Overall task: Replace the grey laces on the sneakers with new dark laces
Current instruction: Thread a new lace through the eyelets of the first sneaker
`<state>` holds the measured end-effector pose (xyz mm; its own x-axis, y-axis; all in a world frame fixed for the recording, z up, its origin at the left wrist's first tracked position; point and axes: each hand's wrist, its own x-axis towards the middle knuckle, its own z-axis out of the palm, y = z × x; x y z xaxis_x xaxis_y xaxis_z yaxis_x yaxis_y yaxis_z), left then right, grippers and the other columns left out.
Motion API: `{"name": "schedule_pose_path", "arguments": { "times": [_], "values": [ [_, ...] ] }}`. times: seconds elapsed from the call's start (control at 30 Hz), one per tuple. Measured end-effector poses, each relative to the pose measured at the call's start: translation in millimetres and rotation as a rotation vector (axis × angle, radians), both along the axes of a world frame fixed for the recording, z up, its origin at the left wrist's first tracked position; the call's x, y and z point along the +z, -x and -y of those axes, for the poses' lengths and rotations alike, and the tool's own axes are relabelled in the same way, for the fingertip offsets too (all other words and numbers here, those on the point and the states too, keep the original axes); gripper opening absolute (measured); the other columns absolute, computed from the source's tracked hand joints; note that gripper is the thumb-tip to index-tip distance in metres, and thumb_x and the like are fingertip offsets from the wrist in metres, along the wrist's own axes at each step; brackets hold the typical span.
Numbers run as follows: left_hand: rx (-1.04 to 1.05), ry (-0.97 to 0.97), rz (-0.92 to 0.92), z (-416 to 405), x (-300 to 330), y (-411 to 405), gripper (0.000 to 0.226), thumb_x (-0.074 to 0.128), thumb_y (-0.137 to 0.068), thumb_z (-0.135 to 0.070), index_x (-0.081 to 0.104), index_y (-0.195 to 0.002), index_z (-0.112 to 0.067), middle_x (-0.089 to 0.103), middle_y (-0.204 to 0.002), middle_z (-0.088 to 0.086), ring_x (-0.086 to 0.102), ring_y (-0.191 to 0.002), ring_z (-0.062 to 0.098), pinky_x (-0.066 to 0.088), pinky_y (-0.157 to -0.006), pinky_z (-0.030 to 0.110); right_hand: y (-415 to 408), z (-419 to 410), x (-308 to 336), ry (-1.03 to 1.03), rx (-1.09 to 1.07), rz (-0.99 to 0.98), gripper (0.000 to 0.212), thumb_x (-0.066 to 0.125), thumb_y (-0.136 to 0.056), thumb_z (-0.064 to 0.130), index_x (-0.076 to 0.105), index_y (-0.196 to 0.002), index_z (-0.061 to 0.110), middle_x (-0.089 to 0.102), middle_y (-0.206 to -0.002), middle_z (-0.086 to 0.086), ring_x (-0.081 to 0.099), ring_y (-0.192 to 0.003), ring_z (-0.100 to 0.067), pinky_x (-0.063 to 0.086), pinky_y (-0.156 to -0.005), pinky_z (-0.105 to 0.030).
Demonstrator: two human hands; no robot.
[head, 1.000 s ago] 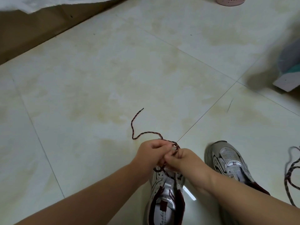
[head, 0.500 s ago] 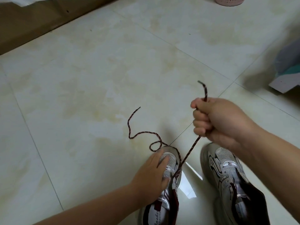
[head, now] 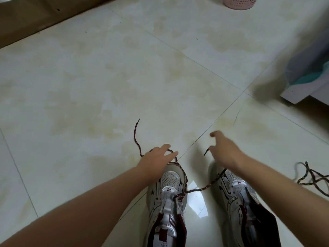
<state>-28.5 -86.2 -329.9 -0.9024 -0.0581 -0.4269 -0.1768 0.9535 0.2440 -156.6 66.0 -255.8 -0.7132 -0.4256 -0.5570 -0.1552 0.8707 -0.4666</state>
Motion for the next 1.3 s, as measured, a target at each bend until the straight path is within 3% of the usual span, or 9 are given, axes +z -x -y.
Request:
{"name": "schedule_pose_path", "arguments": {
  "times": [0.2,0.33,0.43,0.53,0.63,0.8,1.1,1.2,1.3],
  "values": [
    [-0.138,0.119,0.074,4,-10,28,0.056,0.045,-0.086,0.000,0.035,-0.138,-0.017,0.029,-0.143,0.009,0.039,-0.117,0.027,0.040,-0.088,0.035,-25,-3,-36,-0.218,0.326,0.023,0.046,0.034,-0.091,0.001,0.041,-0.135,0.011,0.043,-0.135,-0.016,0.046,-0.122,-0.030,0.037,-0.094,-0.029],
    [-0.205,0.271,-0.086,8,-10,37,0.033,0.088,-0.047,-0.023,0.060,-0.064,-0.015,0.058,-0.069,0.003,0.056,-0.061,0.018,0.035,-0.049,0.022,-30,2,-45,-0.266,0.380,-0.005,0.041,0.037,-0.091,0.006,0.046,-0.131,0.009,0.042,-0.132,-0.018,0.045,-0.119,-0.034,0.039,-0.098,-0.035],
    [0.110,0.047,-0.192,4,3,43,0.012,0.054,-0.091,-0.026,0.055,-0.090,-0.014,0.060,-0.086,0.004,0.052,-0.084,0.022,0.038,-0.073,0.029,-30,6,-42,-0.308,0.376,-0.119,0.042,0.041,-0.089,0.008,0.040,-0.130,0.010,0.037,-0.129,-0.017,0.040,-0.117,-0.035,0.039,-0.096,-0.038],
    [0.336,-0.401,-0.330,-2,37,51,0.010,0.051,-0.093,-0.021,0.048,-0.083,-0.019,0.052,-0.067,0.002,0.047,-0.064,0.017,0.036,-0.063,0.028,-28,13,-30,0.097,0.183,0.021,0.057,0.059,-0.084,0.029,0.036,-0.135,0.020,0.039,-0.132,-0.008,0.044,-0.122,-0.024,0.041,-0.100,-0.034],
    [0.379,-0.609,-0.431,1,68,50,0.023,0.059,-0.088,-0.018,0.049,-0.071,-0.029,0.042,-0.055,-0.007,0.037,-0.052,0.006,0.033,-0.054,0.018,-29,25,-5,0.487,0.090,0.172,0.012,0.063,-0.086,0.020,0.056,-0.094,0.025,0.059,-0.086,0.010,0.055,-0.080,0.000,0.043,-0.074,-0.016],
    [0.467,-0.523,-0.469,18,84,28,0.017,0.055,-0.090,-0.020,0.055,-0.074,-0.024,0.042,-0.053,-0.005,0.038,-0.050,0.007,0.029,-0.050,0.016,-18,22,27,0.670,-0.117,0.393,0.033,0.041,-0.098,0.015,0.053,-0.068,0.011,0.053,-0.059,-0.004,0.047,-0.051,-0.012,0.038,-0.051,-0.019],
    [0.383,-0.114,-0.042,54,57,-37,0.021,0.041,-0.097,-0.026,0.055,-0.083,-0.019,0.048,-0.062,-0.010,0.041,-0.057,0.003,0.027,-0.053,0.019,3,-12,17,0.580,-0.552,0.392,0.027,0.044,-0.089,0.007,0.052,-0.064,0.004,0.044,-0.041,-0.004,0.045,-0.051,-0.023,0.043,-0.048,-0.024],
    [0.385,-0.138,-0.078,51,66,-44,0.023,0.042,-0.097,-0.025,0.058,-0.082,-0.017,0.048,-0.058,-0.007,0.040,-0.051,0.007,0.026,-0.050,0.019,0,-10,12,0.372,-0.497,0.240,0.021,0.049,-0.087,0.008,0.060,-0.103,-0.002,0.064,-0.078,-0.012,0.055,-0.076,-0.027,0.046,-0.071,-0.031],
    [0.323,-0.289,-0.177,30,81,-36,0.022,0.046,-0.095,-0.023,0.062,-0.085,-0.013,0.058,-0.067,0.002,0.044,-0.058,0.011,0.031,-0.056,0.020,-18,1,20,0.102,0.024,-0.004,0.082,0.065,-0.081,0.019,0.018,-0.148,0.021,0.030,-0.148,-0.006,0.029,-0.136,-0.025,0.027,-0.112,-0.045]
  ]
}}
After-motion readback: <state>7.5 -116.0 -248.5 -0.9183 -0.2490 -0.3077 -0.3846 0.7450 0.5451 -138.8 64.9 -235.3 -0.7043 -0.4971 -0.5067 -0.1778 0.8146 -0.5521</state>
